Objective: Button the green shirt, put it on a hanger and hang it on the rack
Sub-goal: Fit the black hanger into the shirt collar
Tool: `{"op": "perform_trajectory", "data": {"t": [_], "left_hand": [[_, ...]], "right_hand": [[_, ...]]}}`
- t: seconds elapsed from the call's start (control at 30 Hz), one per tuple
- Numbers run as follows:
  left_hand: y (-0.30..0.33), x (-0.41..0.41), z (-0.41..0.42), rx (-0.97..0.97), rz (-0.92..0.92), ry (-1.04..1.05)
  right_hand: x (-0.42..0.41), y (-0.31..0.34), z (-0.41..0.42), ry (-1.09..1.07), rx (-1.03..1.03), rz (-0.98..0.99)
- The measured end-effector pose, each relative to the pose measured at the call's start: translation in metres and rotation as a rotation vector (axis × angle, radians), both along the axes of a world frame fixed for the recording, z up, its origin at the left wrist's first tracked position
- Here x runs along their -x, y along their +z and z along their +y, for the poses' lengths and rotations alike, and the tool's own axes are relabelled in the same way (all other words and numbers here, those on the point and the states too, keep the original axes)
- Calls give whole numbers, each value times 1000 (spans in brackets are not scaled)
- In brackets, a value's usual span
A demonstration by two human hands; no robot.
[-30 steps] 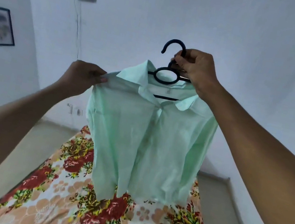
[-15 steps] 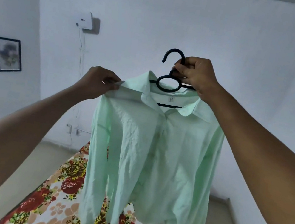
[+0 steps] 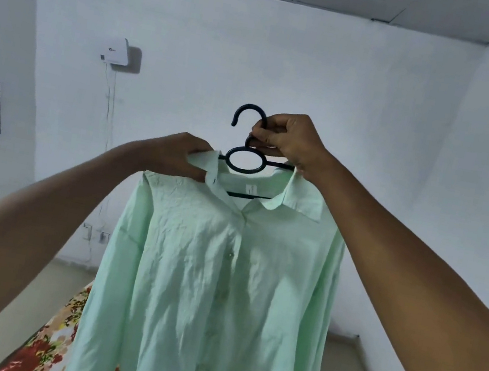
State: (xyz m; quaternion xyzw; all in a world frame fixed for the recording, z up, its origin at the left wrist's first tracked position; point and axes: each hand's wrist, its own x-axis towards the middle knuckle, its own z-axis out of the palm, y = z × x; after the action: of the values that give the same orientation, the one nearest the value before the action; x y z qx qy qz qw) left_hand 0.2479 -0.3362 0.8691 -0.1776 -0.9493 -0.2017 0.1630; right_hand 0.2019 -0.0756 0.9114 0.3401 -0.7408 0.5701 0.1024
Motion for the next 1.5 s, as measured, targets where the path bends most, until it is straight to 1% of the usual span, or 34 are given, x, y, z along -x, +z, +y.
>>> {"op": "perform_trajectory", "data": {"t": [0.07, 0.1, 0.13, 0.17, 0.2, 0.27, 0.33, 0.43, 0.53, 0.63, 0.67, 0.73, 0.77, 0.8, 0.83, 0.87, 0.93, 0.97, 1.0, 1.07, 1.13, 1.2, 1.27, 1.4, 1.43, 1.5], "left_hand": [[11, -5, 2, 1, -218, -81], [16, -9, 4, 6, -282, -115], [22, -12, 9, 15, -293, -141], [26, -12, 17, -13, -253, -155], [30, -9, 26, -83, -178, -173], [34, 1, 45, -288, -35, -212], [34, 9, 60, -426, 8, -233], [27, 14, 73, -483, 37, -213], [16, 22, 73, -538, 25, -205], [7, 30, 68, -575, -10, -194], [5, 32, 66, -588, -22, -196], [3, 35, 63, -598, -52, -200], [2, 36, 62, -593, -68, -202], [2, 36, 63, -581, -82, -206], [2, 36, 64, -568, -98, -213], [1, 37, 65, -555, -113, -221], [-1, 37, 67, -523, -136, -243], [-2, 37, 68, -502, -144, -254], [-3, 37, 68, -480, -148, -259], [-3, 36, 70, -467, -150, -271], [-2, 33, 73, -473, -151, -296], [-1, 32, 75, -458, -152, -311], [-2, 29, 76, -419, -141, -301], [-2, 26, 73, -404, -71, -246], [-1, 25, 72, -416, -46, -238], [2, 23, 70, -442, 16, -221]], "right_hand": [[3, -1, 7, -58, -93, 40], [4, -3, 10, -88, -137, 59], [6, -4, 14, -112, -164, 75], [8, -6, 16, -119, -176, 91], [9, -8, 16, -109, -176, 104], [9, -11, 15, -77, -161, 103], [10, -15, 13, -57, -157, 83], [14, -22, 16, -48, -169, 62], [17, -36, 23, -30, -169, 30], [20, -48, 33, -108, -204, -20], [24, -51, 37, -179, -284, -48], [32, -58, 42, -336, -591, -171], [33, -62, 42, -372, -722, -280], [35, -66, 42, -348, -774, -391], [36, -71, 41, -281, -747, -471], [37, -76, 40, -204, -672, -515], [44, -83, 38, -95, -527, -544], [46, -84, 36, -82, -501, -553], [46, -85, 34, -80, -513, -559], [45, -86, 28, -74, -610, -544], [41, -88, 23, -62, -691, -592], [38, -92, 19, -51, -702, -617], [33, -90, 16, -58, -616, -547], [28, -74, 20, 14, -269, -396], [24, -68, 21, 27, -233, -342], [19, -59, 22, 34, -256, -287]]}}
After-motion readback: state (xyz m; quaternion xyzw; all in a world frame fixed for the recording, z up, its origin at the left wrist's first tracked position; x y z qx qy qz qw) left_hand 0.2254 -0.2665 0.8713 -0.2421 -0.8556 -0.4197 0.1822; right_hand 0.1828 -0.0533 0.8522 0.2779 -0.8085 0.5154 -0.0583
